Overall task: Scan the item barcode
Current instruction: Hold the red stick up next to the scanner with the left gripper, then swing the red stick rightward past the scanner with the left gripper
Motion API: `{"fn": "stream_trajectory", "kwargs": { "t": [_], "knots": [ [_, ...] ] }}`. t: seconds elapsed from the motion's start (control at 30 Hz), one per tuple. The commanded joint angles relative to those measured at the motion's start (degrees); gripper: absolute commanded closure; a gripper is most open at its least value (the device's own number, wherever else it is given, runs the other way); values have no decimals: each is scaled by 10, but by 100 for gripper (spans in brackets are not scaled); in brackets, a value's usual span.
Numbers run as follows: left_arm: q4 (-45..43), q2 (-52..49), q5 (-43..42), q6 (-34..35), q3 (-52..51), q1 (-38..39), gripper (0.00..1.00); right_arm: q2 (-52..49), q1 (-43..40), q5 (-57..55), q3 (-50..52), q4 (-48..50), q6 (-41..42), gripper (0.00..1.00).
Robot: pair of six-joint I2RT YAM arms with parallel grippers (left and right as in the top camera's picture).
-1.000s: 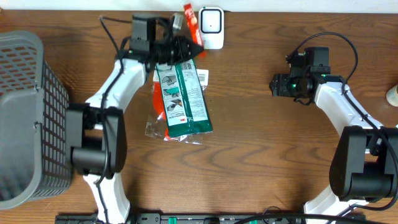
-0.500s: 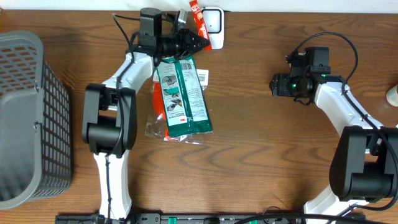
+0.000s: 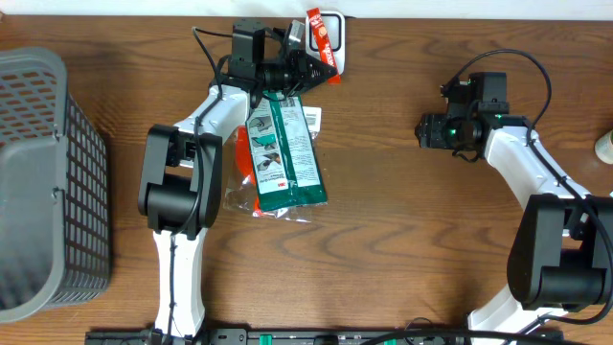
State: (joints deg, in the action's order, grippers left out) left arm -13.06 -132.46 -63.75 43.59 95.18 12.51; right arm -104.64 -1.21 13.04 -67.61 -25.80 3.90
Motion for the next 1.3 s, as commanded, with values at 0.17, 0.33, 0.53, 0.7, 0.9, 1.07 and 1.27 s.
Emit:
{"fn": "stream_trajectory", "kwargs": {
  "t": [0.17,0.33,0.53,0.7,0.9,1.07,1.27],
  "knots": [
    [-37,-48,-7,63,30,-3,93,-5,1,-1,4,1,17,33],
    [-66,-89,-23,99,72,-2,93,-5,1,-1,4,-2,16,33],
    [-72,-90,-7,95,83,-3,93,-5,1,-1,4,1,16,33],
    [-73,-91,-1,95,84,-3,93,-5,1,-1,4,1,17,33],
    [-72,-105,1,97,100,-3,93,-5,1,-1,4,1,17,34],
    [-73,-127,0,108,125,-3,93,-5,1,-1,4,1,17,34],
    [-72,-140,-1,108,141,-2,93,-5,1,-1,4,1,17,34]
  ]
}}
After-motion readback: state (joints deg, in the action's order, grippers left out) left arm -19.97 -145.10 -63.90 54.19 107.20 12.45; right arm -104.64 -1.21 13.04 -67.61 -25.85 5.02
